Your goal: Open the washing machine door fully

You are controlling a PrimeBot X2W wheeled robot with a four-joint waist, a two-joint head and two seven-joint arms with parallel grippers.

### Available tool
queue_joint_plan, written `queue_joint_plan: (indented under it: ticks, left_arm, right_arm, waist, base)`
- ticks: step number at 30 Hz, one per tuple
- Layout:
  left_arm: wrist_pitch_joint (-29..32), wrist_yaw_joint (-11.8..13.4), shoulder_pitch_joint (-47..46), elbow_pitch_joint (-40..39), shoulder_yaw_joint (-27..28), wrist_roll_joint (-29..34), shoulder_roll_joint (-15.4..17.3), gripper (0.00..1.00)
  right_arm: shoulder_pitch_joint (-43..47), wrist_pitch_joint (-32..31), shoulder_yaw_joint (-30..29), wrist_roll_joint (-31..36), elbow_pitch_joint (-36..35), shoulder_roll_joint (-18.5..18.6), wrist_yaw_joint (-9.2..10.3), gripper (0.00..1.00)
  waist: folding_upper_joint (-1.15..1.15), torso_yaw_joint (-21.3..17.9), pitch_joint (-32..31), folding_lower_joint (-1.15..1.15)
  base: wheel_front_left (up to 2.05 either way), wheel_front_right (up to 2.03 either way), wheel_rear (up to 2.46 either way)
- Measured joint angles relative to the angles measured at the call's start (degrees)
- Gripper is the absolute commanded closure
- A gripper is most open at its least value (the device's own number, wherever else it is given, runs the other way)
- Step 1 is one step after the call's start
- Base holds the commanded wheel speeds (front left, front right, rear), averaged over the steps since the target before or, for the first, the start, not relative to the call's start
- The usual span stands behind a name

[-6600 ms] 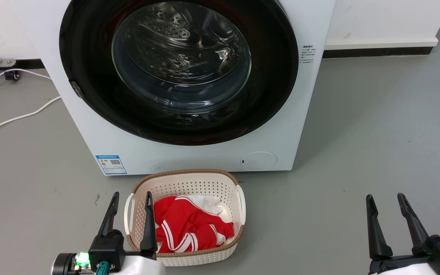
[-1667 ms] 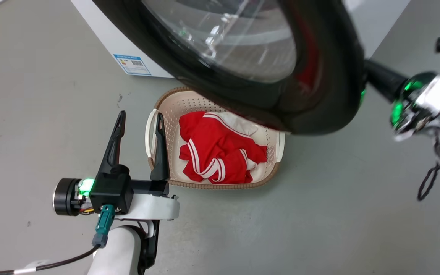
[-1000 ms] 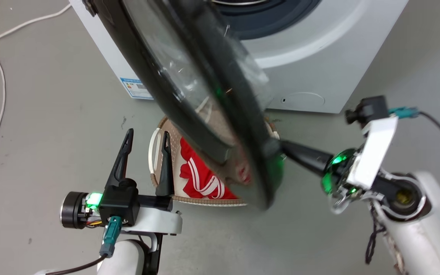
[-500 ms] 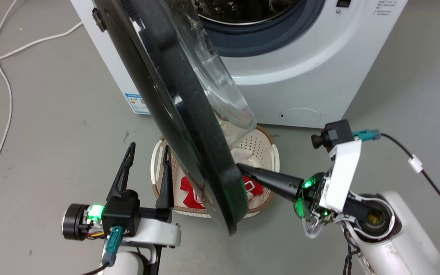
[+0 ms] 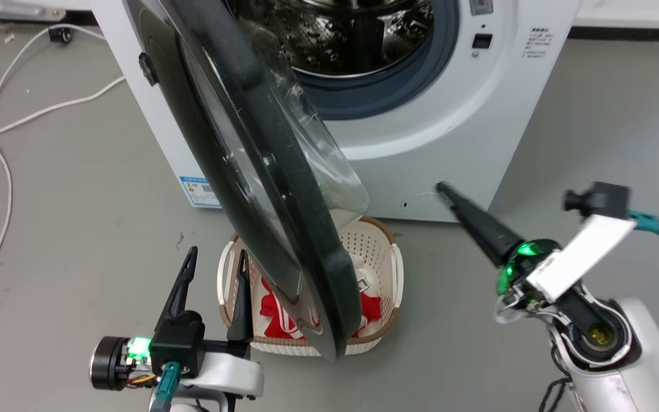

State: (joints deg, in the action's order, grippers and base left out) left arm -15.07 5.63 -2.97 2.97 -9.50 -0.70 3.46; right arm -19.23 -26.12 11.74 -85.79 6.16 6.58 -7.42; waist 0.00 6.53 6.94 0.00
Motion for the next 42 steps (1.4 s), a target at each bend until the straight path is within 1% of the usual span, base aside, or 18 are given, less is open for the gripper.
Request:
queue_joint_plan:
  ticks: [1,5,7,10,11,12,14,16,18,20,21,23,25,27,32,38,40,42]
  left_arm:
    - [0.00,0.00,0.37,0.08,0.07,-0.02,0.00,0.00]
    - [0.00,0.08,1.49,0.19,0.48,-0.04,0.03,0.00]
    - [0.00,0.08,2.08,0.18,0.59,-0.04,0.05,0.00]
    - [0.00,0.09,3.05,0.24,0.94,-0.08,0.13,0.00]
    - [0.00,0.08,3.20,0.20,1.03,-0.13,0.14,0.00]
    - [0.00,0.08,3.43,0.20,1.12,-0.22,0.13,0.00]
    - [0.00,0.08,4.07,0.13,1.43,-0.25,0.20,0.00]
    - [0.00,0.08,4.60,-0.12,1.72,-0.24,0.25,0.00]
    - [0.00,0.09,4.89,-0.30,1.85,-0.24,0.22,0.00]
    - [0.00,0.11,5.08,-0.51,2.08,-0.23,0.25,0.00]
    - [0.00,0.12,5.12,-0.53,2.11,-0.23,0.24,0.00]
    - [0.00,0.12,5.25,-0.66,2.29,-0.23,0.23,0.00]
    - [0.00,0.13,5.32,-0.76,2.35,-0.23,0.20,0.00]
    - [0.00,0.13,5.39,-0.82,2.42,-0.22,0.21,0.00]
    - [0.00,0.13,5.76,-1.10,2.34,-0.21,0.14,0.00]
    - [0.00,0.10,5.96,-1.10,2.29,-0.04,0.11,0.00]
    - [0.00,0.09,5.97,-1.09,2.31,-0.04,0.11,0.00]
    - [0.00,0.09,6.00,-1.08,2.34,0.03,0.11,0.00]
  right_arm:
    - [0.38,2.27,-0.77,1.09,-0.53,0.11,0.00,0.00]
    - [1.75,12.80,-0.71,9.85,-4.22,2.90,0.00,0.00]
    - [2.74,19.48,1.26,16.59,-6.15,5.26,0.00,0.00]
    - [3.77,32.97,5.13,30.21,-7.42,10.55,-0.07,0.00]
    - [4.24,37.16,6.34,33.82,-7.13,11.71,-0.08,0.00]
    - [4.94,39.53,6.65,36.59,-6.39,12.03,-0.07,0.00]
    - [6.23,40.87,6.56,43.12,-5.68,12.44,-0.08,0.00]
    - [6.75,41.06,3.97,52.57,-7.31,12.61,-0.08,0.00]
    - [8.40,41.21,-0.70,60.38,-10.07,10.23,-0.08,0.00]
    - [11.62,41.20,-3.50,69.30,-12.07,8.54,-0.11,0.00]
    - [13.04,41.19,-5.06,72.50,-12.67,7.48,-0.11,0.00]
    - [15.51,41.20,-8.04,76.97,-13.88,4.83,-0.09,0.00]
    - [17.57,41.20,-9.48,81.07,-14.51,3.08,-0.10,0.00]
    - [19.65,41.20,-11.21,83.00,-14.66,0.90,-0.10,0.00]
    - [25.00,41.20,-14.56,82.99,-13.85,-2.60,-0.10,0.00]
    - [29.84,41.20,-15.41,80.41,-11.13,-3.50,-0.10,0.00]
    - [30.43,41.20,-15.35,77.99,-10.21,-3.57,-0.10,0.00]
    - [30.47,41.20,-15.34,77.44,-9.92,-3.57,-0.10,0.00]
  waist:
    - [0.00,-0.15,-0.44,0.00]
    - [0.00,-0.91,-2.07,0.00]
    - [0.00,-1.27,-2.91,0.00]
    - [0.00,-1.79,-4.05,0.00]
    - [0.00,-1.92,-4.40,0.00]
    - [0.00,-2.04,-4.76,0.00]
    - [0.00,-2.25,-5.40,0.00]
    - [0.00,-2.45,-5.92,0.00]
    - [0.00,-2.62,-6.22,0.00]
    - [0.00,-2.68,-6.42,0.00]
    - [0.00,-2.70,-6.51,0.00]
    - [0.00,-2.75,-6.64,0.00]
    - [0.00,-2.88,-6.75,0.00]
    - [0.00,-2.90,-6.92,0.00]
    - [0.00,-2.76,-7.36,0.00]
    - [0.00,-2.53,-7.50,0.00]
    - [0.00,-2.49,-7.47,0.00]
    - [0.00,-2.51,-7.46,0.00]
  base:
    - [0.00,0.00,0.00]
    - [0.00,0.00,0.00]
    - [0.00,0.00,0.00]
    - [0.00,0.00,0.00]
    - [0.00,0.00,0.00]
    - [0.00,0.00,0.00]
    - [0.00,0.00,0.00]
    - [0.00,0.00,0.00]
    - [0.00,0.00,0.00]
    - [0.00,0.00,0.00]
    - [0.00,0.00,0.00]
    - [0.00,0.00,0.00]
    - [0.00,0.00,0.00]
    - [0.00,0.00,0.00]
    - [0.00,0.00,0.00]
    - [0.00,0.00,0.00]
    - [0.00,0.00,0.00]
    - [0.00,0.00,0.00]
